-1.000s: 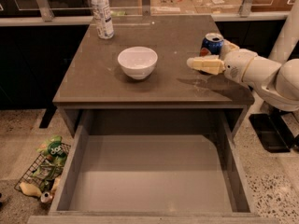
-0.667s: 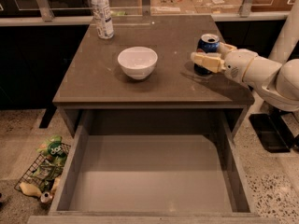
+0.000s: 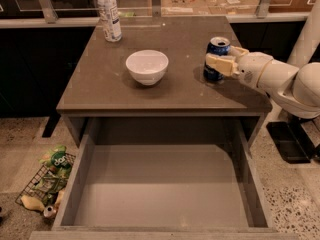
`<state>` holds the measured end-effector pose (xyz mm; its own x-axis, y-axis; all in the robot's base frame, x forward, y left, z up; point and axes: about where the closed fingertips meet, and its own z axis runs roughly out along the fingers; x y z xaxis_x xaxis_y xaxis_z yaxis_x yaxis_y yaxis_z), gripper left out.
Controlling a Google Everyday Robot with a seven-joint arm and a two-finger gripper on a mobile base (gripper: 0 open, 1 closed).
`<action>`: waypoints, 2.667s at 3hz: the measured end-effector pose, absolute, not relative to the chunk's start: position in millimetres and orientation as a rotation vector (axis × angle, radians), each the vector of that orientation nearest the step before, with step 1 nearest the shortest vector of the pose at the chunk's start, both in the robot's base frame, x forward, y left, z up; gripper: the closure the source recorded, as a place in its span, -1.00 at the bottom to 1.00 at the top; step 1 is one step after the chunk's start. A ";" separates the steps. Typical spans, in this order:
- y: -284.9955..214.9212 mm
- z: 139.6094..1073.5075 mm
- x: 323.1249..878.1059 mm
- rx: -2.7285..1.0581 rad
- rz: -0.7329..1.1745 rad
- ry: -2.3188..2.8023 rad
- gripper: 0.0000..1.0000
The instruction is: Place pepsi can into top drawer
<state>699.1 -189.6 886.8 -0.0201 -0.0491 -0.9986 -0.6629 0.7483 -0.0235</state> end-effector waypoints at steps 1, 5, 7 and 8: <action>-186.7 887.0 699.4 -0.604 0.542 1.531 1.00; -189.2 951.7 609.0 -0.599 0.600 1.489 1.00; -163.8 941.8 496.8 -0.784 0.679 1.492 1.00; -146.2 919.5 464.1 -0.899 0.806 1.481 1.00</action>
Offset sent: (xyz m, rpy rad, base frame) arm 0.0003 0.0028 0.0002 0.0004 -0.0002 0.0040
